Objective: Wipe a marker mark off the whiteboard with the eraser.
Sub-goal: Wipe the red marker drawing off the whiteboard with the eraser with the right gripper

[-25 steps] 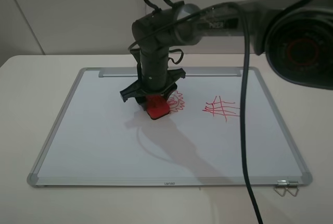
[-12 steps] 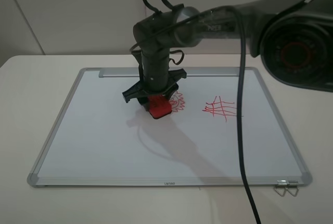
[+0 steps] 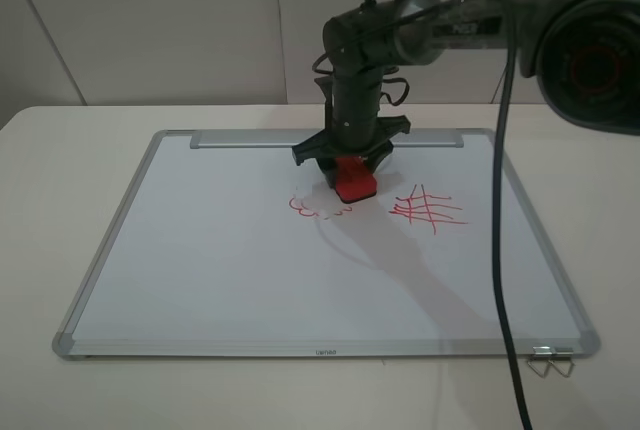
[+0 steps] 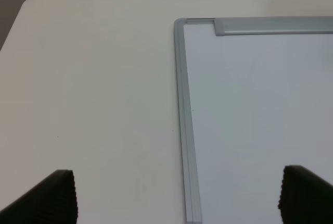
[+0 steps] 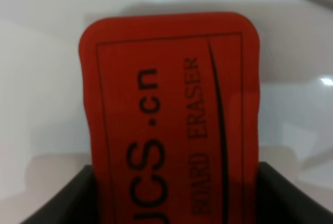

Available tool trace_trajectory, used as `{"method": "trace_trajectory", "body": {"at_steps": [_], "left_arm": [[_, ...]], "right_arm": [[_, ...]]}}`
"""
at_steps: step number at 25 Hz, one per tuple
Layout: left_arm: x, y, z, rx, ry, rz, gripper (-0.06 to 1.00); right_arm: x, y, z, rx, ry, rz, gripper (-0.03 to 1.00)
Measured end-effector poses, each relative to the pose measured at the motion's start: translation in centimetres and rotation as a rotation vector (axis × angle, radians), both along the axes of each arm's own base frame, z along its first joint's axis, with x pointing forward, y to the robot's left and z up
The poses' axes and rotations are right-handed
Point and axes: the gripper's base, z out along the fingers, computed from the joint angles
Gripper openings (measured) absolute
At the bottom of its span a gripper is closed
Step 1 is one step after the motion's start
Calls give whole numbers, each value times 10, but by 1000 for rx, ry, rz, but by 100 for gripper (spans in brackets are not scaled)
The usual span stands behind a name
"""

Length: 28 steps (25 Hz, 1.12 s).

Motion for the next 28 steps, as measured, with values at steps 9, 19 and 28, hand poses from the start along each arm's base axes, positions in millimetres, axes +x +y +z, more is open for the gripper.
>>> {"method": "trace_trajectory", "body": {"at_steps": [9, 19, 28], "left_arm": [[0, 0, 0, 0, 0, 0, 77], [0, 0, 0, 0, 0, 0, 77], [0, 0, 0, 0, 0, 0, 77]], "right_arm": [[7, -15, 0, -18, 2, -29, 50], [-34, 50, 1, -78, -14, 184, 50], [-92, 117, 1, -69, -16, 376, 50]]}}
